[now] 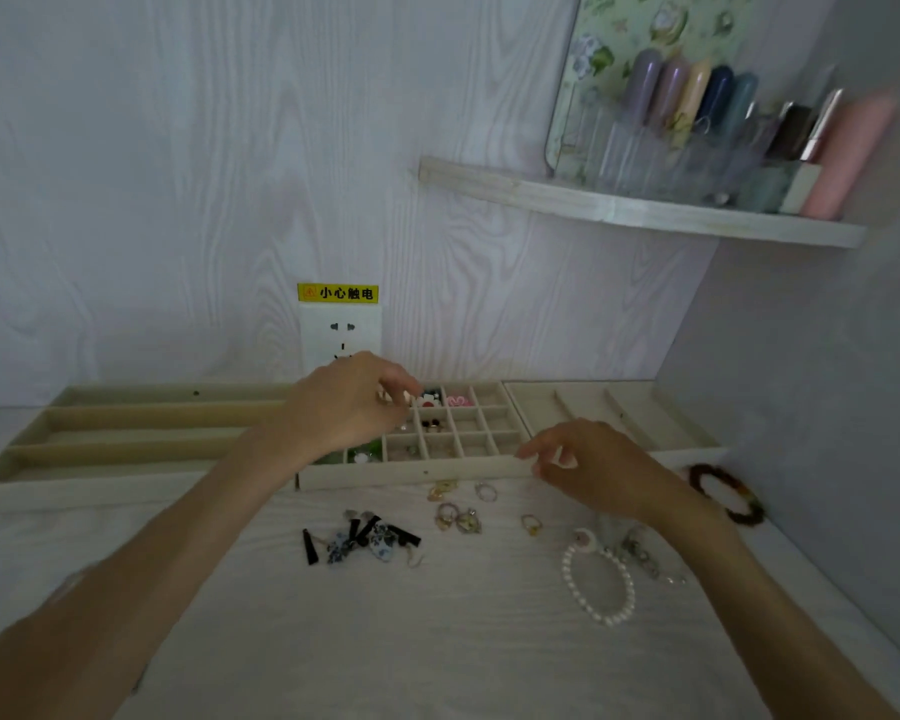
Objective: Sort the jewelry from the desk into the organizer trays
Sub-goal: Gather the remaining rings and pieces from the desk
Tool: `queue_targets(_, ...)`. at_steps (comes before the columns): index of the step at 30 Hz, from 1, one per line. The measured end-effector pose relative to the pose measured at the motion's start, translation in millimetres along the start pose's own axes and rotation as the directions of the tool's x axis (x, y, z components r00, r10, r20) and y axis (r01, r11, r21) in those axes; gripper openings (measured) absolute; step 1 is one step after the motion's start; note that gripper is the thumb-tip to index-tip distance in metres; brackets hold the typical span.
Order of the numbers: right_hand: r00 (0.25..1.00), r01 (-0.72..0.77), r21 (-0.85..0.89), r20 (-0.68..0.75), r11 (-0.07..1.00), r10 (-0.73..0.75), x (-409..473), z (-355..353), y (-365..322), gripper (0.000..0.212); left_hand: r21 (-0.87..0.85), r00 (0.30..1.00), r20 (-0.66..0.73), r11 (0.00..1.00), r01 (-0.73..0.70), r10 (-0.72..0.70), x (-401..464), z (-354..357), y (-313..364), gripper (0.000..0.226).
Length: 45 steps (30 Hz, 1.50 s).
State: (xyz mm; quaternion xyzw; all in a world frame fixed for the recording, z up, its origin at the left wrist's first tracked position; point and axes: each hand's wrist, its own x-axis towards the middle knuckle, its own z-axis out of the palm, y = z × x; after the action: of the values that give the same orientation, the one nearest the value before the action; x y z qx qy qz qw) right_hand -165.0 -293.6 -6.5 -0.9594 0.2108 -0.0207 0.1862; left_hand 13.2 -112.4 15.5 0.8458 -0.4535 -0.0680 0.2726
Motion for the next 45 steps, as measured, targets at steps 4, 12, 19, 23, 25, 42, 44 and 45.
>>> queue_targets(4,0.997,0.034,0.045,-0.076,0.998,-0.030,-15.1,14.4,3.5,0.028,-0.010,0.997,0.022,0.997,-0.077,0.077,-18.9,16.4,12.4,0.029)
queue_targets(12,0.988,0.051,-0.163,-0.139,0.985,-0.074,-40.8,26.9,-4.8,0.019,0.168,0.952,0.287,0.973,-0.160,0.107,-36.8,47.6,20.8,0.033)
queue_targets(19,0.981,0.033,-0.350,-0.170,0.936,-0.098,-50.0,26.6,-0.5,0.022,0.202,0.949,0.302,0.967,-0.156,0.090,-44.0,42.6,4.1,0.026)
queue_targets(23,0.965,0.090,-0.231,-0.219,0.969,-0.142,-41.9,33.4,-15.7,0.037,0.180,0.957,0.282,0.977,-0.115,0.061,-47.7,33.0,-4.4,0.024)
queue_targets(25,0.953,0.120,-0.194,-0.252,0.974,-0.168,-35.6,42.2,-29.6,0.036,0.179,0.965,0.257,0.978,-0.109,0.060,-49.2,31.1,-5.3,0.025)
queue_targets(42,0.982,-0.164,0.623,0.174,0.765,0.069,-29.8,20.3,-40.3,0.019,-0.425,0.946,0.291,0.905,-0.006,0.144,-49.8,36.5,22.3,0.048)
queue_targets(44,0.980,-0.179,0.685,0.187,0.706,0.066,-28.0,24.4,-37.4,0.024,-0.442,0.938,0.319,0.897,0.022,0.135,-50.2,35.8,22.7,0.050)
queue_targets(45,0.979,-0.188,0.711,0.188,0.678,0.074,-26.9,25.6,-36.8,0.025,-0.448,0.936,0.328,0.894,0.035,0.128,-49.9,35.0,22.3,0.049)
